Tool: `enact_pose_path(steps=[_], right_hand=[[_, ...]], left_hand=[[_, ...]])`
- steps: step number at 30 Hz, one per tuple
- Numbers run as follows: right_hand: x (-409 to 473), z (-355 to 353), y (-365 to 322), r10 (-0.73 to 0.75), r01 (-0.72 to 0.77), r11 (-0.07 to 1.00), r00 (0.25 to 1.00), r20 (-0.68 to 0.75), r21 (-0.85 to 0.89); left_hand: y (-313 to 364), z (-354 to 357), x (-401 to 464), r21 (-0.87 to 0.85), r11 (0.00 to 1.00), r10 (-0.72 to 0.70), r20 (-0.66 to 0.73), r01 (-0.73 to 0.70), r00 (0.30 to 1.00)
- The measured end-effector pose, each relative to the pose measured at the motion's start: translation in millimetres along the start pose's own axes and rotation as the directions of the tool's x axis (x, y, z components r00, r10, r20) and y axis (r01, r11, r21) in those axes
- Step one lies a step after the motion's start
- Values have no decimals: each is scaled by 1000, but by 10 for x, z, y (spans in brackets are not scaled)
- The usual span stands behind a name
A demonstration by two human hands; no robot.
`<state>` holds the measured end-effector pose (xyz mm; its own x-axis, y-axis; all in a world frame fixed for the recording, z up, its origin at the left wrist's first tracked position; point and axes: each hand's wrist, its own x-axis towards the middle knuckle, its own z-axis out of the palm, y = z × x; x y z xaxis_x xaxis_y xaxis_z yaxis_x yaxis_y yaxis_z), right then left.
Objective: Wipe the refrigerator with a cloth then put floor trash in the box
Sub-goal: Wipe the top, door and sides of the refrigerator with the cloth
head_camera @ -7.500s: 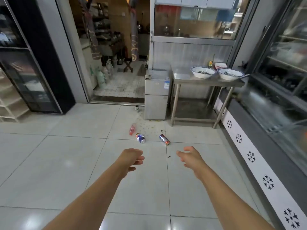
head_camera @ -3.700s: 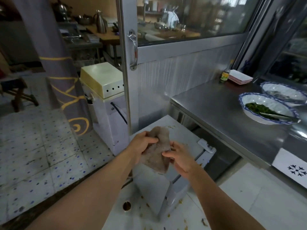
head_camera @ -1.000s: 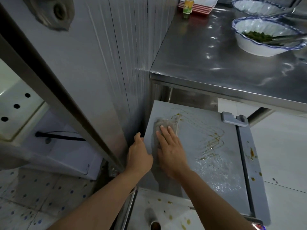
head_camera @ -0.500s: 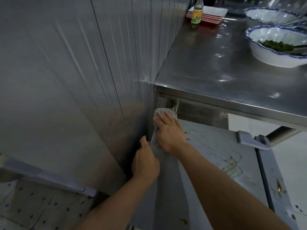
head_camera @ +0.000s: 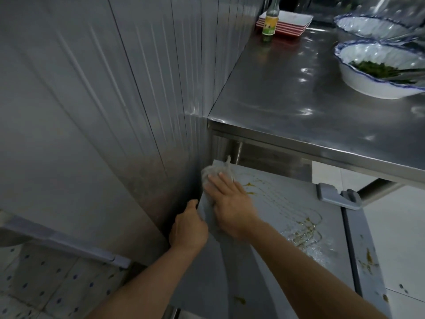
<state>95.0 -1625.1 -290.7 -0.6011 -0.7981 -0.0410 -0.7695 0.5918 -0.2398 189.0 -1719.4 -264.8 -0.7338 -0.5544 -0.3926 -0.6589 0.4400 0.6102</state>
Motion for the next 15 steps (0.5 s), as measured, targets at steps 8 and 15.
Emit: enact_pose_path(steps=[8, 15], right_hand=[[218, -40, 40, 231, -225, 971, 970, -74, 83], [-621, -294, 717, 532, -529, 846, 845, -54, 68]], left_hand=[[102, 126, 49, 203, 967, 156, 18, -157, 988], [159, 160, 31, 300, 930, 218, 16, -213, 976]])
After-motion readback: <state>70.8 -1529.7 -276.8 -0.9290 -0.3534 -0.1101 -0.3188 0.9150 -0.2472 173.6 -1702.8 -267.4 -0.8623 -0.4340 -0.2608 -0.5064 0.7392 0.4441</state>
